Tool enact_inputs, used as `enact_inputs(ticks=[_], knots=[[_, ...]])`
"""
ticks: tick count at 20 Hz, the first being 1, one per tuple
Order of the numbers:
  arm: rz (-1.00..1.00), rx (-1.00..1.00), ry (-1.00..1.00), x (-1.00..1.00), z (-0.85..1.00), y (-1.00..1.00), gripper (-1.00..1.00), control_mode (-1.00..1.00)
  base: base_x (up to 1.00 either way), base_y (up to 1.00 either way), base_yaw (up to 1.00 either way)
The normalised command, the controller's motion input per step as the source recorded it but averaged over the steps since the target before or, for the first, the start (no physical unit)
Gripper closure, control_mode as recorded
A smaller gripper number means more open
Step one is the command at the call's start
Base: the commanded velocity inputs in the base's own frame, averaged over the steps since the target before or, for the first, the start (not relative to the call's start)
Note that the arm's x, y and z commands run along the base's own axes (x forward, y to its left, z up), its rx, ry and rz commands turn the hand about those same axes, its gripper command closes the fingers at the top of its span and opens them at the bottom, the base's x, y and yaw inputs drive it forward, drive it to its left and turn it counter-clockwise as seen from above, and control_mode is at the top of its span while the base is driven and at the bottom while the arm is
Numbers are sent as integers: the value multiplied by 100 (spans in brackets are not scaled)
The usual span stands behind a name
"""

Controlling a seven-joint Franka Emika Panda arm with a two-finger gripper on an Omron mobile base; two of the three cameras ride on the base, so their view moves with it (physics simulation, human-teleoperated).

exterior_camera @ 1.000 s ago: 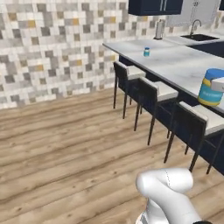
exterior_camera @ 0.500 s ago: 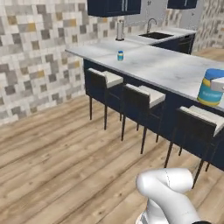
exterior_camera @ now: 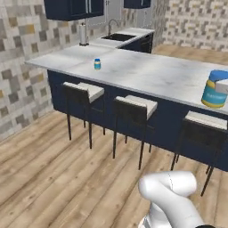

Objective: The dining table condiment station is running low on mayonnaise. Refill the condiment station by opening the cabinet and taking the mayonnaise from the cabinet and placing it on the dining table.

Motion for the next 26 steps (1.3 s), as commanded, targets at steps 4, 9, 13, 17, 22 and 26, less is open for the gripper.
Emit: enact_inputs(ticks=[4,9,13,17,22,26], knots=[[0,0,0,0,0,0,100,100,100,100,-43],[0,0,0,0,0,0,100,100,100,100,-41],[0,0,0,0,0,0,100,100,100,100,-38],[0,0,0,0,0,0,100,100,100,97,-34],[0,0,0,0,0,0,100,100,100,99,-33],[0,0,0,0,0,0,100,100,100,86,-33]])
